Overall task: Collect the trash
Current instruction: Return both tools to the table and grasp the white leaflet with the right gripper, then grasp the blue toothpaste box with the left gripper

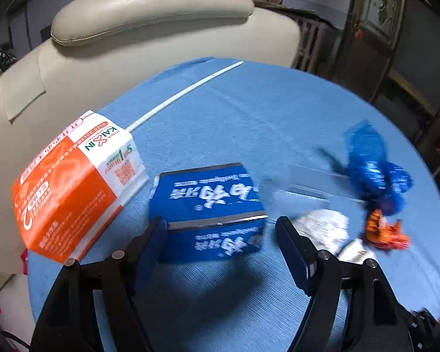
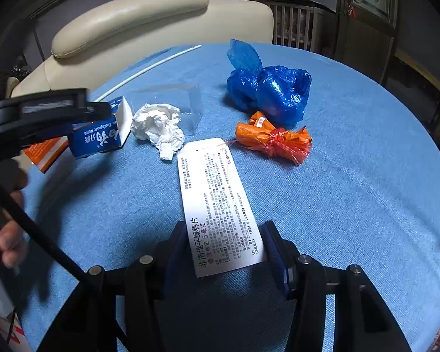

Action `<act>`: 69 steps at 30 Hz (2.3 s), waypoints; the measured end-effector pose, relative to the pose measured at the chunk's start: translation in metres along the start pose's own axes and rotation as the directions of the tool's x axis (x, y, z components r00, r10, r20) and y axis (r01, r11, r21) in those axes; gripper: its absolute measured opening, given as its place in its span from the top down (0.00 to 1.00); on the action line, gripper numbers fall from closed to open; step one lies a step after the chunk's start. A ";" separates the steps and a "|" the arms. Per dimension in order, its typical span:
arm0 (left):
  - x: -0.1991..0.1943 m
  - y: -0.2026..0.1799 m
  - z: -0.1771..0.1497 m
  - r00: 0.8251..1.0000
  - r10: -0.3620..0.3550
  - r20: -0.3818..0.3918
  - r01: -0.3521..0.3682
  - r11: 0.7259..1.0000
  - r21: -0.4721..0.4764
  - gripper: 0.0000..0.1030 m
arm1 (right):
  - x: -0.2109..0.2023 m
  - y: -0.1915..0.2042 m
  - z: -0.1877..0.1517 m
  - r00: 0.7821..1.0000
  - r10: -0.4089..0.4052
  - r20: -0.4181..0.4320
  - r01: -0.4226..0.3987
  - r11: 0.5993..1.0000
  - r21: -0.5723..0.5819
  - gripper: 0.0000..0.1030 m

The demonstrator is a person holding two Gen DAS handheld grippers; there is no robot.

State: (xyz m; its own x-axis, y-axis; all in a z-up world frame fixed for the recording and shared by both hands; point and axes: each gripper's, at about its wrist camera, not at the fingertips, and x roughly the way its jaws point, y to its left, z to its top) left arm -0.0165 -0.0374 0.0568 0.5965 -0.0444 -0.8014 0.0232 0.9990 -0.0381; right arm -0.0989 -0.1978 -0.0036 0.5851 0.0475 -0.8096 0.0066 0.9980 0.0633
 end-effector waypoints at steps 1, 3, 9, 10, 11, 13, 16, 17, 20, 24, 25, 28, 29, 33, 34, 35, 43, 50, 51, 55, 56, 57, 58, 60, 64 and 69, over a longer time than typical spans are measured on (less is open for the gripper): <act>0.002 -0.001 0.001 1.000 0.009 0.000 -0.009 1.000 0.004 0.25 | 0.000 -0.001 0.000 1.000 0.007 0.002 -0.007 1.000 0.004 0.47; 0.007 -0.003 0.003 1.000 0.021 -0.003 -0.021 1.000 0.012 0.24 | -0.002 -0.002 -0.001 1.000 0.013 0.004 -0.013 1.000 0.006 0.47; -0.002 -0.002 0.008 1.000 0.021 0.018 -0.021 1.000 0.018 0.23 | -0.003 -0.001 -0.001 1.000 0.013 0.008 -0.013 1.000 0.008 0.47; -0.007 0.000 0.006 0.999 0.010 0.036 -0.011 1.000 0.010 0.22 | -0.002 -0.001 -0.001 1.000 0.013 0.008 -0.014 1.000 0.008 0.47; -0.008 0.002 0.005 0.999 0.012 0.045 -0.012 1.000 0.004 0.19 | -0.003 -0.001 -0.001 1.000 0.014 0.008 -0.014 1.000 0.008 0.47; -0.005 0.003 0.004 0.999 0.018 0.046 -0.018 1.000 0.001 0.15 | -0.003 -0.001 -0.001 1.000 0.011 0.010 -0.011 1.000 0.006 0.47; 0.005 0.001 0.000 1.000 0.020 0.013 -0.020 1.000 0.011 0.15 | -0.003 0.000 -0.002 1.000 0.008 0.011 -0.008 1.000 0.004 0.47; 0.007 -0.002 0.000 1.000 0.024 0.013 -0.024 0.999 0.021 0.15 | -0.003 0.000 -0.001 1.000 0.012 0.010 -0.012 1.000 0.005 0.47; 0.014 -0.007 0.001 0.999 0.031 0.013 -0.032 0.999 0.037 0.15 | -0.003 0.000 -0.001 1.000 0.016 0.007 -0.016 1.000 0.003 0.47; 0.028 -0.009 0.004 0.999 0.037 -0.014 -0.037 0.999 0.017 0.15 | -0.004 0.000 -0.001 1.000 0.012 0.007 -0.012 1.000 0.000 0.47; 0.030 -0.008 0.004 0.999 0.031 -0.016 -0.031 0.999 0.009 0.15 | -0.004 0.000 -0.001 1.000 0.013 0.007 -0.013 1.000 0.001 0.47; 0.035 -0.006 0.004 1.000 0.025 -0.019 -0.025 1.000 0.009 0.15 | -0.003 0.000 -0.001 1.000 0.011 0.007 -0.011 1.000 -0.001 0.47; 0.037 -0.005 0.004 1.000 0.008 -0.021 -0.008 1.000 0.008 0.15 | -0.003 0.001 -0.001 1.000 0.010 0.007 -0.010 1.000 -0.001 0.47; 0.032 0.001 -0.005 0.994 -0.106 -0.040 0.107 0.994 0.011 0.59 | -0.003 0.001 -0.001 1.000 0.012 0.007 -0.012 1.000 0.000 0.47; 0.029 -0.001 -0.008 0.992 -0.116 -0.049 0.117 0.993 0.026 0.62 | -0.003 0.001 -0.001 1.000 0.011 0.008 -0.011 1.000 0.000 0.47; 0.025 -0.001 -0.010 0.990 -0.133 -0.048 0.135 0.990 0.038 0.62 | -0.003 0.001 -0.001 1.000 0.010 0.009 -0.010 1.000 -0.001 0.47; -0.022 0.015 -0.006 0.978 -0.196 0.075 0.183 0.971 0.156 0.06 | -0.004 0.001 -0.002 1.000 0.013 0.015 -0.013 1.000 0.002 0.46; 0.011 0.011 0.018 0.986 -0.169 0.014 0.162 0.961 0.225 0.06 | -0.004 0.000 -0.002 1.000 0.017 0.016 -0.017 1.000 0.009 0.46; 0.020 0.007 0.018 0.985 -0.173 -0.015 0.172 0.955 0.242 0.06 | -0.004 0.000 -0.002 1.000 0.017 0.015 -0.017 1.000 0.011 0.46; 0.046 0.001 0.013 0.980 -0.161 -0.113 0.186 0.946 0.267 0.07 | -0.004 0.000 -0.001 1.000 0.017 0.013 -0.017 1.000 0.011 0.46; 0.044 0.002 0.009 0.975 -0.193 -0.111 0.215 0.942 0.256 0.09 | -0.004 0.001 -0.001 1.000 0.015 0.013 -0.016 1.000 0.010 0.46; 0.038 0.003 0.006 0.968 -0.234 -0.096 0.251 0.935 0.250 0.23 | -0.004 0.001 -0.001 1.000 0.015 0.013 -0.015 1.000 0.011 0.46; 0.034 0.002 0.003 0.965 -0.246 -0.093 0.262 0.931 0.254 0.38 | -0.004 0.000 -0.001 1.000 0.017 0.013 -0.017 1.000 0.012 0.46; 0.027 -0.001 -0.001 0.965 -0.244 -0.095 0.260 0.932 0.251 0.42 | -0.004 0.000 -0.001 1.000 0.018 0.014 -0.019 1.000 0.019 0.46; 0.001 0.001 -0.018 0.968 -0.247 -0.053 0.252 0.943 0.217 0.43 | -0.007 0.000 -0.004 0.999 0.038 0.010 -0.038 0.999 0.036 0.47; -0.036 0.002 -0.041 0.974 -0.227 -0.015 0.224 0.950 0.217 0.43 | -0.021 0.004 -0.019 0.998 0.056 0.009 -0.056 0.997 0.046 0.47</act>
State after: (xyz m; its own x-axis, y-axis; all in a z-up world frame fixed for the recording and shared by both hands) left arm -0.0711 -0.0341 0.0609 0.5638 -0.2697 -0.7806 0.3299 0.9400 -0.0865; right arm -0.1269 -0.1936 0.0024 0.5922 0.1027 -0.7992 0.0107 0.9907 0.1353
